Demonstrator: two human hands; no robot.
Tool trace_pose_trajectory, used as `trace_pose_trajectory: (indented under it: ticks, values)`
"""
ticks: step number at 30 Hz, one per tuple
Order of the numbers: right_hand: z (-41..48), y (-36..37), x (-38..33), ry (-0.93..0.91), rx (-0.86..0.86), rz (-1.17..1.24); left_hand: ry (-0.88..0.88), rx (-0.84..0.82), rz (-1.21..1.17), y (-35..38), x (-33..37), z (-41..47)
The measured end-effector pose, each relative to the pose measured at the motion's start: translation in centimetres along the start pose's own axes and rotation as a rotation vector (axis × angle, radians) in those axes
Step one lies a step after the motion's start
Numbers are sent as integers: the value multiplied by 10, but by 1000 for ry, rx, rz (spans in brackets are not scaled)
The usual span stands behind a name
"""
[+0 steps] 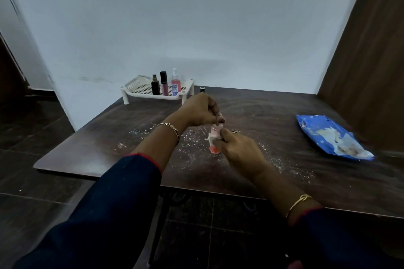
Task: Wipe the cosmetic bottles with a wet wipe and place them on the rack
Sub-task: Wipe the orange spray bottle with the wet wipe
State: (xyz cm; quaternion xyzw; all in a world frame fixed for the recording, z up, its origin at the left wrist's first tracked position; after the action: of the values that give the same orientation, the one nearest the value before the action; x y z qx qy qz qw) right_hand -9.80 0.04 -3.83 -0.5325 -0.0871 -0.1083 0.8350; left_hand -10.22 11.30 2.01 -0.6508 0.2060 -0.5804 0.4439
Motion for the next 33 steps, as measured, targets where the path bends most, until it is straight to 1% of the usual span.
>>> trace_pose_trajectory:
  ticks: [3,5,6,8,10,13,15,20,25,26,27,30,31,33]
  values:
    - [-1,15,-9,0,-240,34,-8,-42,-1,1,2,2]
    - [0,28,-12,16,-434,-16,-21,-54,-7,1,2,3]
    - [2,29,-13,14,-463,-37,-28,-56,-7,1,2,3]
    - [11,22,-18,-5,-427,-69,-36,-55,0,0,1,4]
    - [20,10,-21,-9,-314,-128,-42,-54,12,0,0,5]
    - [30,-5,-18,71,-140,-243,-50,-56,46,-1,-1,7]
    - [31,-7,-20,87,-95,-276,-57,-52,42,-2,-1,6]
    - [14,13,-27,77,-170,-354,-56,-74,-4,1,0,6]
    - [19,22,-44,-38,-257,-416,-72,-71,-9,1,-3,7]
    - [20,20,-42,-30,-265,-427,-71,-68,-4,2,-2,7]
    - [21,17,-38,-11,-241,-445,-72,-63,5,1,-2,7]
    - [22,-9,-19,50,-56,-435,-75,-47,33,0,-2,8]
    - [20,-12,-13,40,-23,-413,-77,-50,33,0,-2,8]
    - [11,-9,-12,-25,-25,-390,-78,-67,15,1,-2,7]
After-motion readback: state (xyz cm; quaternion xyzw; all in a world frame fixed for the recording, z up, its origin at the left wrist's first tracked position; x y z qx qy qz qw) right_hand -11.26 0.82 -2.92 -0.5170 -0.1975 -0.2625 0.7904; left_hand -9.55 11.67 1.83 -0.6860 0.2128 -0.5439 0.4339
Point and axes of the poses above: each hand's wrist, its own z-axis towards the middle knuckle, its own y-axis out of the palm, x = y × z, the point moved 8 cm from there along z, towards the middle knuckle, and after that the axes turned 10 degrees about -x, right-handed, at the moved point
